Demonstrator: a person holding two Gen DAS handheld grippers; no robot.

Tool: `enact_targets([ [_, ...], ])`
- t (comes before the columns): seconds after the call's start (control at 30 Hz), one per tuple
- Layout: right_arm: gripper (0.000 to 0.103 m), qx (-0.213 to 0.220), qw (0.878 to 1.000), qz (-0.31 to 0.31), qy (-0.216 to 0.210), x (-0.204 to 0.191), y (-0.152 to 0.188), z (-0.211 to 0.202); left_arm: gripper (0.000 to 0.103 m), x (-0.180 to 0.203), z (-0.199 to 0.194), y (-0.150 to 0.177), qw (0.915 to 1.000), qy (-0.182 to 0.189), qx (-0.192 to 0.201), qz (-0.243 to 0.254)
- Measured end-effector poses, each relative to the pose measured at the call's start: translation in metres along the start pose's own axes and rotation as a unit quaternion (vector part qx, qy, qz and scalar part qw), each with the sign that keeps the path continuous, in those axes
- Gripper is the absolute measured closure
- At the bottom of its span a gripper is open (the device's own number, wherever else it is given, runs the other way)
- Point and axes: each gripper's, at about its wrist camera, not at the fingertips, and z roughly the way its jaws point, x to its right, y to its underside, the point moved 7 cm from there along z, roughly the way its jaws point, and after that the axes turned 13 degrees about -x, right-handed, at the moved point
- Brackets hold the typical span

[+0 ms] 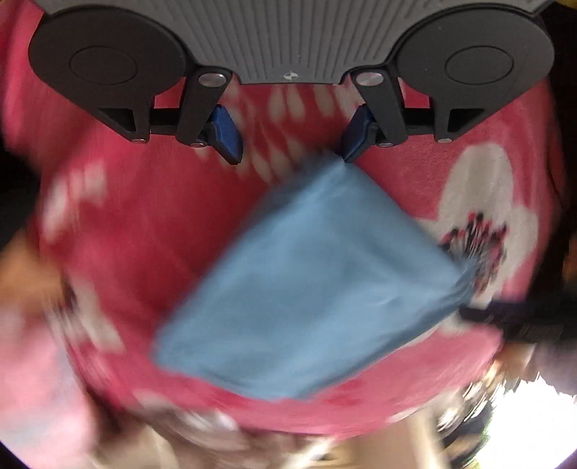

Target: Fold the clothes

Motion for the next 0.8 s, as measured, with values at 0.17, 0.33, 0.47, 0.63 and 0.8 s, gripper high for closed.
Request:
enact_targets([
  [0.17, 0.051, 0.002, 0.997, 0.058, -0.047, 0.012, 0.009, -0.007, 0.022, -0.021, -0.005, -0.011, 0.9955, 0.044, -0.002, -0.083],
  [0.33, 0.058, 0.002, 0.988, 0.092, -0.125, 0.008, 0.002, -0.003, 0.023, -0.030, -0.005, 0.000, 0.9898, 0.066, -0.022, -0.124],
  [0.47, 0.061, -0.017, 0.972, 0.147, -0.182, 0.014, -0.005, 0.011, 0.023, -0.029, -0.001, 0.013, 0.9876, 0.074, -0.036, -0.133],
  [0.63, 0.067, -0.024, 0.953, 0.201, -0.227, 0.022, -0.011, 0.025, 0.027, -0.021, 0.011, 0.016, 0.9903, 0.053, -0.048, -0.120],
  [0.8, 0.078, -0.024, 0.943, 0.221, -0.249, 0.028, -0.011, 0.031, 0.037, -0.024, 0.018, 0.010, 0.9883, 0.041, -0.030, -0.144],
])
